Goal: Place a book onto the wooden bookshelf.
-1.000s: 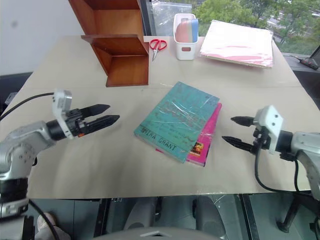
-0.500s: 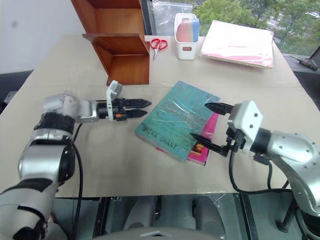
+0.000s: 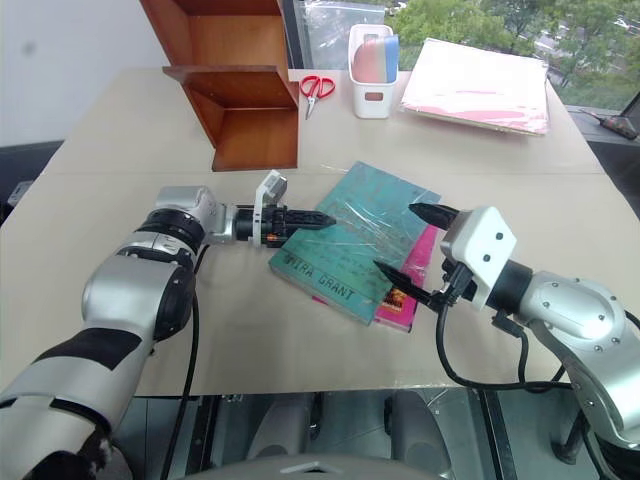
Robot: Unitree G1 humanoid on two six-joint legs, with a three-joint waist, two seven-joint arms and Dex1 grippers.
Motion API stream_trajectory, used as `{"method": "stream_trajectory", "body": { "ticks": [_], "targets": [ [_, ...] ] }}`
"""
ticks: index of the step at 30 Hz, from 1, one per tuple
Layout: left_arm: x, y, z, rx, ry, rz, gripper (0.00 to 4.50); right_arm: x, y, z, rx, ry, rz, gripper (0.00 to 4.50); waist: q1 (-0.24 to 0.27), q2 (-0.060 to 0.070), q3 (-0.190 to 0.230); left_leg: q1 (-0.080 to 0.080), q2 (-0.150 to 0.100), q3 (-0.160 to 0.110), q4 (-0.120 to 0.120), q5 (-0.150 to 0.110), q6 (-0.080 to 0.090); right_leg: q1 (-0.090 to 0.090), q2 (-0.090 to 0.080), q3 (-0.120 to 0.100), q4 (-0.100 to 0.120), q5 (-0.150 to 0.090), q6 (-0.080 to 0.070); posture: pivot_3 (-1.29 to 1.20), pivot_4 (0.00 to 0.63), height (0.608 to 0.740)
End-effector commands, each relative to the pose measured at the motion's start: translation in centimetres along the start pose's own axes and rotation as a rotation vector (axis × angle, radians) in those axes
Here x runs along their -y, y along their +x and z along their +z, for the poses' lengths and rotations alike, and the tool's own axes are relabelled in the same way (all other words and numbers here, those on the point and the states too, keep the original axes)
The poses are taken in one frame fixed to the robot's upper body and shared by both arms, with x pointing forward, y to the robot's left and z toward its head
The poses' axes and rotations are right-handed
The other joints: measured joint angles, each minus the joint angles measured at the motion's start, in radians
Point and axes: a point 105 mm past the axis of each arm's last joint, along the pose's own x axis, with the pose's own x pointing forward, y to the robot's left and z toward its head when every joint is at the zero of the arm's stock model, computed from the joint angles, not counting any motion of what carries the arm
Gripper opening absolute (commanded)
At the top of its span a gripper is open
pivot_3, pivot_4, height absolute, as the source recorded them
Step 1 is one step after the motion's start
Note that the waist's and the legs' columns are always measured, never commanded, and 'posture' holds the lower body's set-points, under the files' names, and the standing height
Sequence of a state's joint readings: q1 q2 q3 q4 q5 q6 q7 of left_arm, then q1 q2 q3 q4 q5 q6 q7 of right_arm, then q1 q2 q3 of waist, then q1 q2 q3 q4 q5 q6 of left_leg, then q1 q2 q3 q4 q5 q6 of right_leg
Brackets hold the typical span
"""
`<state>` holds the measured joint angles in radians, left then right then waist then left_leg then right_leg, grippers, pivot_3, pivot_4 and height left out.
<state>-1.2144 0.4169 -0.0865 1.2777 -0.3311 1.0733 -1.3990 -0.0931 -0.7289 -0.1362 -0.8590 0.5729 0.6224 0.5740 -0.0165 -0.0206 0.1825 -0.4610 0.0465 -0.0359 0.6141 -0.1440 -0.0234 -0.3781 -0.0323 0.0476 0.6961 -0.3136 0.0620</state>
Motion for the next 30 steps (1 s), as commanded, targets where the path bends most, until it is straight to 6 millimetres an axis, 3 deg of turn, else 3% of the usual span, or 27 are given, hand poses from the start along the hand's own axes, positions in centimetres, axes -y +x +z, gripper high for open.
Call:
{"method": "stream_trajectory", "body": {
  "ticks": [1, 6, 11, 16, 19, 22, 28, 30],
  "targets": [
    [1.2, -0.4, 0.9, 0.013, 0.025, -0.03, 2.1, -0.1, -0.4, 1.1, 0.026, -0.042, -0.02, 4.5, 0.0, 0.0, 0.0, 0.0, 0.0, 0.0, 0.0, 0.0, 0.0, 0.0, 0.0, 0.0, 0.0, 0.0, 0.0, 0.0, 0.15, 0.74],
    [1.6, -2.0, 1.3, 0.054, -0.01, -0.058, 0.37, 0.1, -0.4, 1.1, 0.03, -0.041, -0.019, 4.5, -0.001, 0.0, 0.0, 0.0, 0.0, 0.0, 0.0, 0.0, 0.0, 0.0, 0.0, 0.0, 0.0, 0.0, 0.0, 0.0, 0.15, 0.74],
    [2.9, -4.6, 2.5, 0.147, -0.041, -0.099, 0.37, 0.5, -0.1, 1.1, 0.045, -0.042, -0.007, 4.5, -0.012, 0.0, 0.0, 0.0, 0.0, -0.001, 0.0, 0.0, 0.0, 0.0, 0.0, 0.0, 0.001, 0.0, 0.0, 0.0, 0.15, 0.74],
    [7.3, -7.0, 5.7, 0.281, 0.103, -0.159, 0.37, 1.2, 0.4, 1.3, 0.087, -0.029, -0.005, 4.5, -0.013, -0.001, 0.001, 0.0, 0.0, -0.001, 0.0, 0.0, 0.0, 0.0, 0.0, -0.001, 0.0, 0.0, 0.0, 0.0, 0.15, 0.74],
    [11.7, -6.8, 7.8, 0.357, 0.408, -0.167, 0.37, 2.0, 0.4, 1.5, 0.112, -0.02, -0.024, 4.5, -0.001, -0.002, 0.001, -0.001, 0.0, -0.003, 0.0, 0.0, 0.0, 0.0, -0.001, -0.002, 0.0, 0.0, 0.0, 0.0, 0.15, 0.74],
    [17.9, -5.2, 8.8, 0.463, 0.931, -0.098, 0.37, 3.3, 0.4, 1.8, 0.152, -0.014, -0.063, 4.5, 0.014, -0.002, 0.001, -0.002, 0.0, -0.003, 0.001, 0.0, 0.0, 0.0, -0.002, -0.003, 0.0, 0.0, 0.0, 0.0, 0.15, 0.74],
    [23.8, -2.6, 10.7, 0.483, 1.929, 0.336, 0.37, 4.7, 1.0, 2.5, 0.216, -0.046, -0.101, 4.5, 0.007, -0.001, 0.001, 0.0, -0.002, 0.0, 0.0, 0.001, -0.002, 0.001, -0.002, 0.0, 0.001, 0.001, 0.0, 0.0, 0.15, 0.74],
    [24.6, -2.3, 11.5, 0.422, 2.209, 0.493, 0.37, 4.7, 1.2, 2.7, 0.231, -0.055, -0.107, 4.5, 0.005, 0.0, 0.001, 0.001, -0.001, -0.001, 0.0, 0.001, -0.001, 0.001, -0.001, 0.0, 0.001, 0.001, 0.0, 0.0, 0.15, 0.74]
  ]
}}
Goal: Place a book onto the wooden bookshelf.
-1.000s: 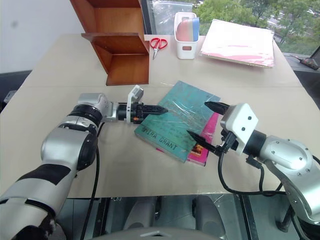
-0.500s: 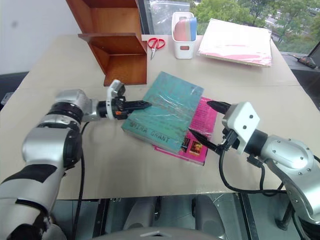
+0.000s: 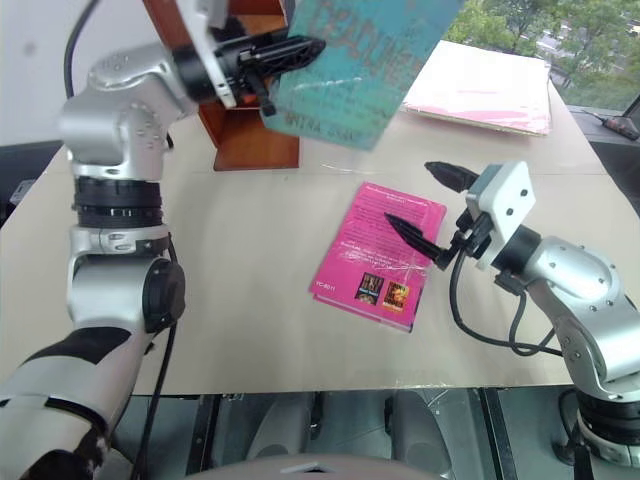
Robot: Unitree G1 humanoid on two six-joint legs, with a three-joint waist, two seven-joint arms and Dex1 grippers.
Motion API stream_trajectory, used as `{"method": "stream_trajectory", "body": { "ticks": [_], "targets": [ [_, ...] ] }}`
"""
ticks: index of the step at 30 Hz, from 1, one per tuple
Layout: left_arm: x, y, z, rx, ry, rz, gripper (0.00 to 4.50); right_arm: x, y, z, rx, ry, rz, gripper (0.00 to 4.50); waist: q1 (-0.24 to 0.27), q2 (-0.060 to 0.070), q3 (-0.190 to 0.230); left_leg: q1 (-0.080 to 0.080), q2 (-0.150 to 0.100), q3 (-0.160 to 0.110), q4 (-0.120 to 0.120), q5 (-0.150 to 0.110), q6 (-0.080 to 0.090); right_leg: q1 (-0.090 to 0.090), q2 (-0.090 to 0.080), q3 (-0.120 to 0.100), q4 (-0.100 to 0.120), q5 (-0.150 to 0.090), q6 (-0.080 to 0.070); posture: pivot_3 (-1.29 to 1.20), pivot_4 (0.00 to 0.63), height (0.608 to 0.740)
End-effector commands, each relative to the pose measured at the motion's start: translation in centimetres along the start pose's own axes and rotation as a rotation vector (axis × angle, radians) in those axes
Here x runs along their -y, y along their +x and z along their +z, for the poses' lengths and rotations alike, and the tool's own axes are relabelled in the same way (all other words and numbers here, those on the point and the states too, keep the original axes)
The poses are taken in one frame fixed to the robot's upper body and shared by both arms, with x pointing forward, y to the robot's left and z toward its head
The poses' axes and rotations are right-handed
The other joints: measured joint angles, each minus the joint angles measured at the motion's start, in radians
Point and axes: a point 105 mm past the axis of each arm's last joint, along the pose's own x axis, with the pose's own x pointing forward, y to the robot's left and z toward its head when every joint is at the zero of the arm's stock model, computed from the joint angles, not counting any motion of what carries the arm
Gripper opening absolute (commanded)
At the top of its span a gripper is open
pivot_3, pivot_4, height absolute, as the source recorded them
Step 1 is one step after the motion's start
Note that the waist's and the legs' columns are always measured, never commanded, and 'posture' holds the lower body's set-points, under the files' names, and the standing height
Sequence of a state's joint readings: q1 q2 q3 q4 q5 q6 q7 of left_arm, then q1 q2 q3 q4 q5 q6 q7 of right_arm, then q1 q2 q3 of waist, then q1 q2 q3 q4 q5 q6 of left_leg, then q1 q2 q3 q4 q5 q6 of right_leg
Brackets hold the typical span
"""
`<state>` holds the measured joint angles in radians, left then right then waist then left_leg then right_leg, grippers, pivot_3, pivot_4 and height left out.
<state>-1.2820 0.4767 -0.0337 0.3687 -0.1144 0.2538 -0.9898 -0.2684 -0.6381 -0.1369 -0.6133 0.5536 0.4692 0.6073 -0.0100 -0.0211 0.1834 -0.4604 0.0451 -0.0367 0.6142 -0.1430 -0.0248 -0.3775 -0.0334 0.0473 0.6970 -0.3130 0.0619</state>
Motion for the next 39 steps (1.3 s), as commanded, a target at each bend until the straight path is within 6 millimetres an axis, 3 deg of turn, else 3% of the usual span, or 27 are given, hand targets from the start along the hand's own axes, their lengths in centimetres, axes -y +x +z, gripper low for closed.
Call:
{"method": "stream_trajectory", "body": {
  "ticks": [1, 5, 8, 11, 15, 20, 31, 32, 34, 39],
  "targets": [
    [-1.9, 0.4, 3.2, -0.048, 0.577, 0.05, 0.37, 0.1, 0.5, 1.4, 0.071, -0.058, -0.01, 4.5, -0.003, 0.0, 0.0, 0.0, 0.0, 0.0, 0.0, 0.0, 0.0, 0.0, 0.0, 0.0, 0.0, 0.0, 0.0, 0.0, 0.15, 0.74],
    [-3.4, 0.3, 1.5, -0.248, 0.824, -0.032, 0.37, 1.0, 0.7, 1.6, 0.09, -0.081, -0.077, 4.5, -0.006, 0.0, 0.0, 0.0, 0.0, 0.003, -0.001, -0.001, 0.001, -0.001, 0.0, 0.003, -0.002, 0.0, 0.0, 0.0, 0.15, 0.74],
    [-5.3, -0.4, 0.5, -0.392, 0.904, -0.026, 0.37, 2.0, 0.3, 2.1, 0.099, -0.107, -0.121, 4.5, -0.005, 0.0, 0.001, 0.0, 0.0, 0.003, -0.001, -0.001, 0.001, -0.001, 0.0, 0.003, -0.002, -0.001, 0.001, 0.0, 0.15, 0.74],
    [-7.2, -1.4, 0.2, -0.487, 0.901, 0.011, 0.37, 2.7, -0.5, 2.6, 0.094, -0.137, -0.137, 4.5, -0.005, 0.0, 0.003, -0.002, 0.0, 0.003, -0.001, -0.001, 0.001, -0.002, 0.0, 0.002, -0.002, -0.001, 0.001, 0.0, 0.15, 0.74],
    [-8.9, -3.5, -2.5, -0.672, 0.884, 0.038, 0.37, 3.9, -1.5, 2.8, 0.08, -0.173, -0.173, 4.5, -0.004, 0.0, 0.005, -0.005, 0.0, 0.002, -0.001, -0.001, 0.002, -0.003, 0.0, 0.001, -0.004, -0.001, 0.001, 0.0, 0.15, 0.74],
    [-9.3, -5.2, -5.5, -0.775, 0.807, 0.05, 0.37, 4.3, -1.3, 4.3, 0.159, -0.17, -0.185, 4.5, -0.006, -0.001, 0.006, -0.004, 0.0, 0.002, -0.001, -0.001, 0.002, -0.003, 0.0, 0.001, -0.002, -0.001, 0.001, 0.0, 0.15, 0.74],
    [-9.0, -7.2, -8.7, -0.878, 0.672, 0.045, 0.37, 2.9, 0.7, 5.7, 0.247, -0.137, -0.08, 4.5, -0.012, -0.001, 0.006, -0.004, 0.0, 0.002, -0.001, -0.001, 0.001, -0.003, 0.0, 0.0, -0.001, -0.001, 0.001, 0.0, 0.15, 0.74],
    [-9.0, -7.5, -8.8, -0.886, 0.661, 0.049, 0.88, 3.0, 0.8, 5.8, 0.253, -0.137, -0.074, 4.5, -0.012, -0.001, 0.006, -0.004, 0.0, 0.002, -0.001, -0.001, 0.001, -0.003, 0.0, 0.0, -0.001, -0.001, 0.001, 0.0, 0.15, 0.74],
    [-9.5, -7.8, -8.6, -0.885, 0.65, 0.08, 1.28, 3.1, 1.1, 6.1, 0.263, -0.135, -0.064, 4.5, -0.017, -0.001, 0.006, -0.004, 0.0, 0.002, 0.0, -0.001, 0.002, -0.003, 0.0, 0.001, -0.001, -0.001, 0.001, 0.0, 0.15, 0.74],
    [-10.1, -8.1, -7.7, -0.856, 0.643, 0.129, 3.63, 3.0, 1.7, 6.9, 0.321, -0.124, -0.055, 4.5, -0.021, -0.001, 0.006, -0.004, 0.0, 0.001, 0.0, -0.001, 0.002, -0.003, 0.0, 0.0, -0.001, -0.001, 0.001, 0.0, 0.15, 0.74]
  ]
}}
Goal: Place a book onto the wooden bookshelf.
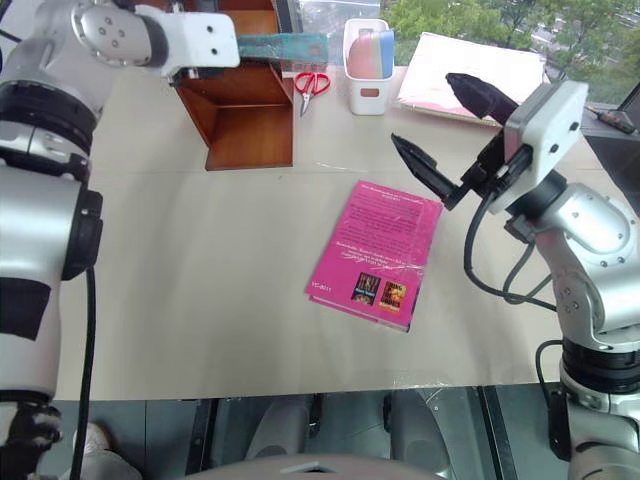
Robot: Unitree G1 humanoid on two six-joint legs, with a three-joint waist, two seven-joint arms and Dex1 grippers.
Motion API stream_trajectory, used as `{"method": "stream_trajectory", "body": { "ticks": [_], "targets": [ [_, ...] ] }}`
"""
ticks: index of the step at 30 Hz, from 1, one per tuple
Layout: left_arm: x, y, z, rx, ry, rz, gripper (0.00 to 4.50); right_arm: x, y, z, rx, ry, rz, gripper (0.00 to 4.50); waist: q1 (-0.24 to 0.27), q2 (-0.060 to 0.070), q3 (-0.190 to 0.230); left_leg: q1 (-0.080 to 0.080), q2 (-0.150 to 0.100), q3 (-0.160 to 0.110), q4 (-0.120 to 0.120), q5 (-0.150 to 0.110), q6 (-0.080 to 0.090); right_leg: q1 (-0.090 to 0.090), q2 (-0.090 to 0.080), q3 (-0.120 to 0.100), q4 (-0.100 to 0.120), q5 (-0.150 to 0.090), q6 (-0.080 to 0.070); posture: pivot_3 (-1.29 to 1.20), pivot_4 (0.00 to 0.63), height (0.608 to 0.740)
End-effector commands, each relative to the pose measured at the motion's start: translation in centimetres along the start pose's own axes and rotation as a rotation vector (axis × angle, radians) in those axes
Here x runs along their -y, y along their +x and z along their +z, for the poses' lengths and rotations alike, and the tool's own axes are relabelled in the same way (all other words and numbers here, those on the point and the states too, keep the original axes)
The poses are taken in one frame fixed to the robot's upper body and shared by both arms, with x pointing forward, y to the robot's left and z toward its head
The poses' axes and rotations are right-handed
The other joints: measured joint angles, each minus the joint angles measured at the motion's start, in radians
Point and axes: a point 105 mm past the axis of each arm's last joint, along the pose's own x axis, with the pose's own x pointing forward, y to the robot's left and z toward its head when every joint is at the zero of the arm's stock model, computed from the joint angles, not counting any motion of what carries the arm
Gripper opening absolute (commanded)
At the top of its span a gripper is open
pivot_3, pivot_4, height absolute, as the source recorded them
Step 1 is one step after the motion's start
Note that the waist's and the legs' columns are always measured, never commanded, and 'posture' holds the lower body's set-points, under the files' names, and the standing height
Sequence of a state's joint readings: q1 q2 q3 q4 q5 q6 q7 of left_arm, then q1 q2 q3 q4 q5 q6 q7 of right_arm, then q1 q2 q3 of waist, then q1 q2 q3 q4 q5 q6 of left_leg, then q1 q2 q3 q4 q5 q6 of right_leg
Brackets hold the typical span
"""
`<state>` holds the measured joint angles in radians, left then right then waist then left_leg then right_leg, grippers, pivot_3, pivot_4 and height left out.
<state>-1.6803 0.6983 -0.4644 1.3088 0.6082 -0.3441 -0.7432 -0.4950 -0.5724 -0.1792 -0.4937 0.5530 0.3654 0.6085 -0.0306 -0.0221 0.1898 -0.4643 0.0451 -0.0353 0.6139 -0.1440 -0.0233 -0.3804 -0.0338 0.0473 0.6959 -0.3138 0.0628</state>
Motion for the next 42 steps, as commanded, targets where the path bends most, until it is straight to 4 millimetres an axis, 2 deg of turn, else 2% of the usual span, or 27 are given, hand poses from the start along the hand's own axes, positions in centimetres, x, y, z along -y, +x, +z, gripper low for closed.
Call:
{"method": "stream_trajectory", "body": {
  "ticks": [1, 2, 8, 13, 15, 17, 19, 22, 25, 26, 28, 30, 32, 33, 35, 39, 42],
  "targets": [
    [-2.1, -1.4, -0.3, 0.023, -0.048, 0.091, 4.07, -0.2, 0.7, 1.9, 0.102, -0.01, 0.009, 4.5, -0.001, 0.0, 0.0, 0.0, 0.0, 0.0, 0.0, 0.0, 0.0, 0.0, 0.0, 0.0, 0.0, 0.0, 0.0, 0.0, 0.15, 0.74],
    [-2.3, -1.6, -0.4, 0.027, -0.057, 0.095, 4.43, -0.2, 0.8, 2.1, 0.114, -0.006, 0.009, 4.5, -0.001, 0.0, 0.0, 0.0, 0.0, 0.0, 0.0, 0.0, 0.0, 0.0, 0.0, 0.0, 0.0, 0.0, 0.0, 0.0, 0.15, 0.74],
    [-3.5, -3.2, -0.7, 0.078, -0.077, 0.129, 4.43, -0.1, 1.3, 2.8, 0.164, 0.009, 0.021, 4.5, -0.003, 0.0, 0.0, 0.0, 0.0, 0.0, 0.0, 0.0, 0.0, 0.0, 0.0, 0.0, 0.0, 0.0, 0.0, 0.0, 0.15, 0.74],
    [-4.2, -5.6, -0.5, 0.208, -0.132, 0.129, 4.43, 0.2, 2.4, 4.0, 0.24, 0.047, 0.037, 4.5, -0.006, 0.001, 0.0, 0.0, 0.0, 0.0, 0.0, 0.0, 0.0, 0.0, 0.0, 0.0, 0.0, 0.0, 0.0, 0.0, 0.15, 0.74],
    [-4.1, -6.7, 0.1, 0.286, -0.153, 0.12, 4.43, 0.4, 2.6, 4.3, 0.257, 0.058, 0.039, 4.5, -0.008, 0.001, 0.0, 0.0, 0.0, 0.0, 0.0, 0.0, 0.0, 0.0, 0.0, 0.0, 0.001, 0.0, 0.0, 0.0, 0.15, 0.74],
    [-3.0, -7.9, 0.9, 0.388, -0.175, 0.087, 4.43, 0.5, 2.8, 4.3, 0.26, 0.069, 0.045, 4.5, -0.009, 0.002, 0.0, 0.0, 0.001, 0.0, 0.0, 0.0, 0.0, 0.0, 0.0, 0.0, 0.001, 0.0, 0.0, 0.0, 0.15, 0.74],
    [-1.6, -9.0, 1.9, 0.483, -0.189, 0.06, 4.43, 0.6, 2.7, 4.1, 0.253, 0.074, 0.051, 4.5, -0.01, 0.002, 0.0, 0.001, 0.001, 0.0, 0.0, 0.0, 0.0, 0.0, -0.001, 0.0, 0.001, 0.0, 0.0, 0.0, 0.15, 0.74],
    [0.7, -10.9, 4.6, 0.69, -0.41, 0.015, 4.43, 0.8, 2.1, 3.3, 0.203, 0.094, 0.055, 4.5, -0.008, 0.002, 0.0, 0.001, 0.001, -0.001, 0.0, 0.001, -0.002, 0.001, 0.0, -0.001, 0.002, 0.0, -0.001, 0.0, 0.15, 0.74],
    [3.8, -12.1, 8.1, 0.953, -0.73, -0.024, 4.43, 0.6, 0.3, 0.4, 0.029, 0.099, 0.067, 4.5, 0.0, 0.001, 0.0, 0.0, 0.001, -0.003, 0.004, 0.001, -0.001, 0.003, -0.001, -0.003, 0.002, 0.0, -0.001, 0.0, 0.15, 0.74],
    [4.9, -12.0, 8.6, 0.972, -0.82, -0.029, 4.43, 0.6, -0.2, -0.5, -0.025, 0.102, 0.066, 4.5, 0.006, 0.004, -0.003, 0.0, 0.001, -0.003, 0.004, 0.0, -0.001, 0.003, -0.001, -0.003, 0.001, 0.0, -0.001, 0.0, 0.15, 0.74],
    [8.9, -11.1, 9.1, 0.981, -1.046, -0.085, 4.43, 0.9, -1.9, -2.9, -0.152, 0.145, 0.032, 4.5, 0.01, 0.003, -0.003, 0.003, 0.001, -0.003, 0.006, 0.0, 0.001, 0.007, -0.003, -0.002, 0.003, 0.0, 0.0, 0.0, 0.15, 0.74],
    [13.4, -10.4, 8.4, 0.929, -1.223, -0.183, 4.43, 1.1, -4.2, -5.1, -0.271, 0.154, -0.008, 4.5, 0.01, 0.005, -0.004, 0.008, 0.0, -0.001, 0.005, 0.0, 0.001, 0.008, -0.002, 0.0, 0.004, 0.001, -0.001, 0.0, 0.15, 0.74],
    [17.9, -10.0, 7.1, 0.779, -1.215, -0.228, 4.43, 0.4, -6.8, -6.8, -0.382, 0.154, 0.004, 4.5, 0.009, 0.005, -0.004, 0.016, 0.001, 0.001, 0.002, 0.0, 0.001, 0.013, -0.001, 0.002, 0.004, 0.0, -0.001, 0.0, 0.15, 0.74],
    [19.5, -10.2, 6.6, 0.723, -1.19, -0.239, 4.43, 0.1, -8.0, -7.3, -0.424, 0.156, 0.003, 4.5, 0.007, 0.005, -0.004, 0.018, 0.002, 0.001, 0.001, 0.0, 0.001, 0.015, 0.0, 0.003, 0.003, 0.0, -0.001, 0.0, 0.15, 0.74],
    [22.3, -11.0, 4.0, 0.594, -1.193, -0.215, 4.43, 0.0, -11.2, -8.1, -0.527, 0.143, -0.025, 4.5, 0.01, 0.005, -0.004, 0.018, 0.003, 0.001, 0.001, 0.0, 0.001, 0.014, 0.002, 0.003, 0.002, 0.0, -0.002, 0.0, 0.15, 0.74],
    [25.0, -13.3, 0.3, 0.466, -1.184, -0.218, 4.43, 0.1, -16.3, -8.4, -0.694, 0.123, -0.058, 4.5, 0.018, 0.006, -0.004, 0.019, 0.003, 0.003, 0.001, -0.001, 0.001, 0.016, 0.0, 0.004, 0.0, 0.0, -0.002, 0.0, 0.15, 0.74],
    [25.3, -13.9, -0.3, 0.446, -1.186, -0.216, 4.43, 0.1, -17.8, -8.2, -0.741, 0.124, -0.05, 4.5, 0.019, 0.005, -0.007, 0.02, 0.002, 0.004, 0.001, -0.001, 0.0, 0.018, -0.001, 0.004, -0.001, -0.002, -0.005, 0.0, 0.15, 0.74]
  ]
}}
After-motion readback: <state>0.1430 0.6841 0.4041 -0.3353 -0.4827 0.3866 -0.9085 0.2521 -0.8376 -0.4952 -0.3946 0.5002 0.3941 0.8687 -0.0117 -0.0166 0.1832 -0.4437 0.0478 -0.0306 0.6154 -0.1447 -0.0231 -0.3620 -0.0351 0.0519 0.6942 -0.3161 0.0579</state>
